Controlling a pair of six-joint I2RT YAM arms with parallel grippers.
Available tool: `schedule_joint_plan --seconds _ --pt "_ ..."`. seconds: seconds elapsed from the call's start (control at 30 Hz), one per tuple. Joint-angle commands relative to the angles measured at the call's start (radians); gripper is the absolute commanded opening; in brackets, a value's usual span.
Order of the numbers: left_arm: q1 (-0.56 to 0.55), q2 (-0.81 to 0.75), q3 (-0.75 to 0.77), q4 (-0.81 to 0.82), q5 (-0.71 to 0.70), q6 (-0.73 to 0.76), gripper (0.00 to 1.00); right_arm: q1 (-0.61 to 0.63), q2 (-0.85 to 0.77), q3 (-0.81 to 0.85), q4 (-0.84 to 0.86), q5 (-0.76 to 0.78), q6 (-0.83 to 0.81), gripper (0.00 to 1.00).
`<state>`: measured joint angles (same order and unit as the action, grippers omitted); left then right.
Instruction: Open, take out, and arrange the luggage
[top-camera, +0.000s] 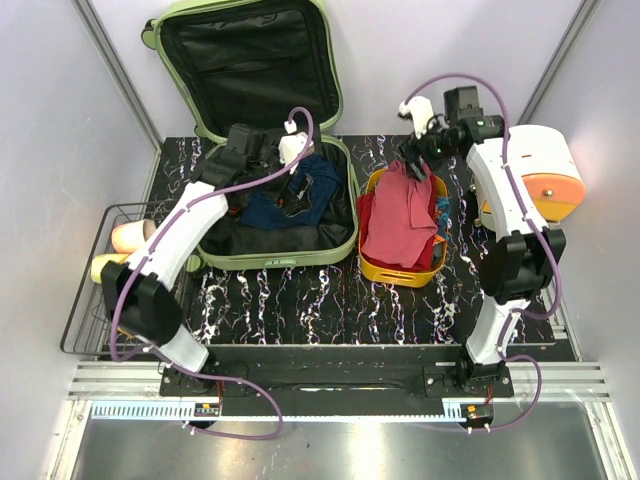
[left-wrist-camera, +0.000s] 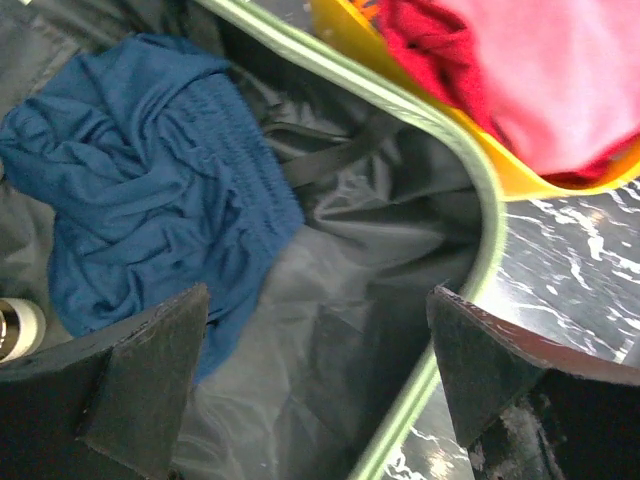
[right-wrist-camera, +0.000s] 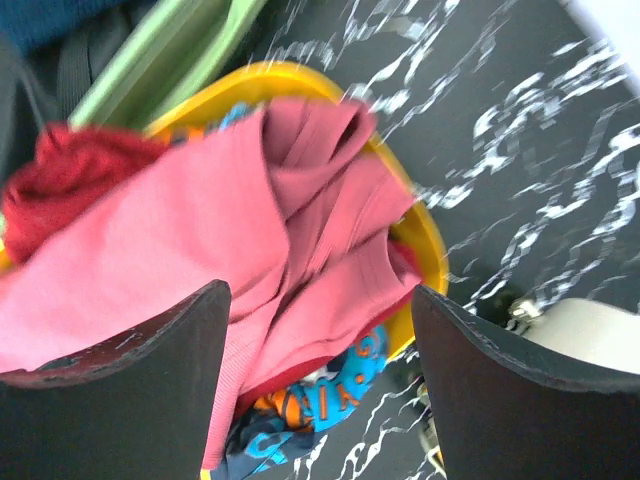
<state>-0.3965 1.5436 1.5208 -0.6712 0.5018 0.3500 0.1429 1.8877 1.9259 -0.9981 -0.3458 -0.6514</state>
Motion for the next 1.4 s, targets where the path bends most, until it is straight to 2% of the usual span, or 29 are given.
schedule_joint_plan --seconds 0.0,0.13,0.27,0.4,0.53,0.73,0.97,1.03,1.13,1.17,1.27,1.37 --pt "0.004 0.126 0.113 0.059 -0.153 -0.011 0.94 -0.006 -0.074 0.165 0.038 0.051 0.166 0.81" --pt "0.004 0.219 0.13 0.163 -0.209 -0.084 0.94 -0.003 -0.174 0.017 0.041 -0.065 0.258 0.8" --pt "-0.002 0.306 0.145 0.263 -0.279 -0.169 0.99 -0.002 -0.208 -0.145 0.042 -0.139 0.297 0.76" --pt "-0.005 0.424 0.187 0.292 -0.423 -0.288 0.99 -0.002 -0.22 -0.301 0.062 -0.176 0.311 0.74" --pt "-0.015 0.48 0.179 0.335 -0.454 -0.336 0.99 -0.002 -0.222 -0.457 0.125 -0.159 0.317 0.74" --pt "-0.034 0.579 0.206 0.325 -0.499 -0.347 0.99 -0.003 -0.159 -0.521 0.141 -0.087 0.279 0.74" --pt "-0.027 0.711 0.334 0.203 -0.597 -0.347 0.99 -0.003 -0.157 -0.502 0.151 -0.087 0.266 0.75" --pt "0.007 0.734 0.354 0.173 -0.588 -0.347 0.95 -0.003 -0.164 -0.499 0.148 -0.084 0.259 0.75" --pt "0.088 0.705 0.34 0.163 -0.424 -0.347 0.73 -0.003 -0.174 -0.505 0.145 -0.081 0.248 0.75" --pt "0.106 0.685 0.334 0.157 -0.386 -0.323 0.61 -0.002 -0.177 -0.507 0.144 -0.081 0.243 0.76" --pt "0.175 0.633 0.314 0.14 -0.3 -0.287 0.46 -0.003 -0.187 -0.51 0.144 -0.084 0.237 0.76" --pt "0.217 0.593 0.296 0.139 -0.261 -0.252 0.44 -0.003 -0.185 -0.505 0.142 -0.09 0.24 0.76"
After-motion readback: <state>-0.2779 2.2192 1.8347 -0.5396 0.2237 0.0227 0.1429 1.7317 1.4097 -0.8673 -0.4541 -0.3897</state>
